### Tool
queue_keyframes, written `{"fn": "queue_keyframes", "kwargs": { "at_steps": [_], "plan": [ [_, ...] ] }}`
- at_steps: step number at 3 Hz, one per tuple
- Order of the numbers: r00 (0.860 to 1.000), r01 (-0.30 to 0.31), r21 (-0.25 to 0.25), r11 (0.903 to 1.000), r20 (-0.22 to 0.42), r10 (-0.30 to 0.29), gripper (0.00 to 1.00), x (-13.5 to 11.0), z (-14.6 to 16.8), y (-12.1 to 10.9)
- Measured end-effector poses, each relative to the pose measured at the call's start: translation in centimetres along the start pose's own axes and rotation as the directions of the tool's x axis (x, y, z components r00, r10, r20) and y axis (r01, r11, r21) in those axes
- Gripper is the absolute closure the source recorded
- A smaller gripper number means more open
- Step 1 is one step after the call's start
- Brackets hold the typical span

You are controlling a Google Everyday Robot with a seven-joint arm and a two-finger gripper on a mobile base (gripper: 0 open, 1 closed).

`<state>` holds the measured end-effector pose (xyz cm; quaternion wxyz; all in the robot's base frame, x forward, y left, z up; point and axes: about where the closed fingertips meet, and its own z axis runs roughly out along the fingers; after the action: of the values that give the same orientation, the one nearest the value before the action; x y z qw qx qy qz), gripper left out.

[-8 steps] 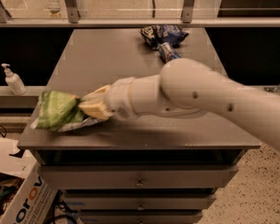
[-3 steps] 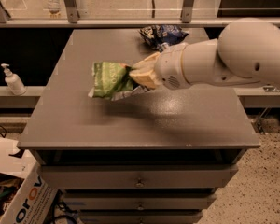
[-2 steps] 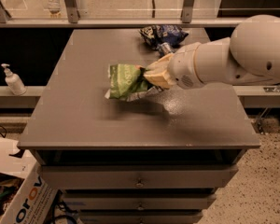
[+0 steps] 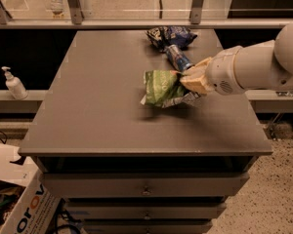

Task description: Move green jalapeno chip bag near redbull can

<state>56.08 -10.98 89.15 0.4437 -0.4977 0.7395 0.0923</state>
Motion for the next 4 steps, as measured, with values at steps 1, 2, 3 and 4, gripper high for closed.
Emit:
{"fn": "queue_keyframes", "kwargs": {
  "at_steps": [1, 2, 3, 4],
  "plan": [
    [0.999, -0.006, 0.049, 0.9988, -0.034, 0.008, 1.00, 1.6, -2.0, -2.0],
    [0.997, 0.005, 0.067, 0.9977, -0.079, 0.001, 1.00, 3.1, -2.8, -3.0],
    [0.992, 0.019, 0.053, 0.9984, -0.127, -0.012, 1.00, 4.8, -2.6, -3.0],
    [0.987, 0.033, 0.037, 0.9988, -0.160, -0.026, 1.00, 6.1, -1.7, -3.2]
  ]
}}
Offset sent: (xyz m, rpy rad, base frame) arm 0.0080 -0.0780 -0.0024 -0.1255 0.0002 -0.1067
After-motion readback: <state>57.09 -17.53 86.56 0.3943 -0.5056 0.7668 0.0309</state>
